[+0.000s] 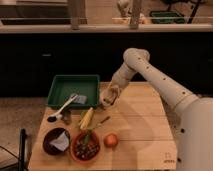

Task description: Place eraser in paper cup

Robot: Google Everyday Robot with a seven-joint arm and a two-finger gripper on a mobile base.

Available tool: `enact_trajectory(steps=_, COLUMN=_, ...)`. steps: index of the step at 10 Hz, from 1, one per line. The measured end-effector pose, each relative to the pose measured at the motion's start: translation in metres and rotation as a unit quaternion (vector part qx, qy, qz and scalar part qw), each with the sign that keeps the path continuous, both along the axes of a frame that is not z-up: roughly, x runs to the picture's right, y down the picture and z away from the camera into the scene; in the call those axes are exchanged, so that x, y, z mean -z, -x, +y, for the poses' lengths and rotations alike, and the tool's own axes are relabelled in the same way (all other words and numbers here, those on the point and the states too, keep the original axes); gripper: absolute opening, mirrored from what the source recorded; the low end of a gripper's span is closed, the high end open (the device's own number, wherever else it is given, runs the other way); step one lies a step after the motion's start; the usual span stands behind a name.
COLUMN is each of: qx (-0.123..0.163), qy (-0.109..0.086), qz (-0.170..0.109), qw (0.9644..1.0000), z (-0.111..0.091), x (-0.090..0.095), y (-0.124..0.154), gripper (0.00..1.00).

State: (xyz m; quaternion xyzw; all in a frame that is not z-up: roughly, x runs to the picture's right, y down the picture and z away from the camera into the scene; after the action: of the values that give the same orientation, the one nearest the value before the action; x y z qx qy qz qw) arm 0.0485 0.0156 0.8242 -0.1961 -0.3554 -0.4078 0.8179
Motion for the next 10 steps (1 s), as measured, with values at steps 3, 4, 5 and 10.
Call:
enact_trajectory(steps=3, qx=0.032, qy=0.008, qz=-0.031, qw=0.9990, z=-0.002, x=-0.003, y=0.017, gripper=0.00)
enact_trajectory(steps=4, qx=0.038, qy=0.011, qz=-0.034, qw=0.9986, z=-0.002, x=-0.004, y=0.020, gripper=0.00)
enact_trajectory(steps=5, qx=0.045, qy=0.014, qz=-0.037, qw=0.9982, z=-0.002, x=-0.006, y=0.022, gripper=0.00)
enact_trajectory(steps=10, qx=0.067, qy=0.027, qz=-0.029, qw=0.9970, z=-0.002, x=-0.014, y=0.027, gripper=0.34)
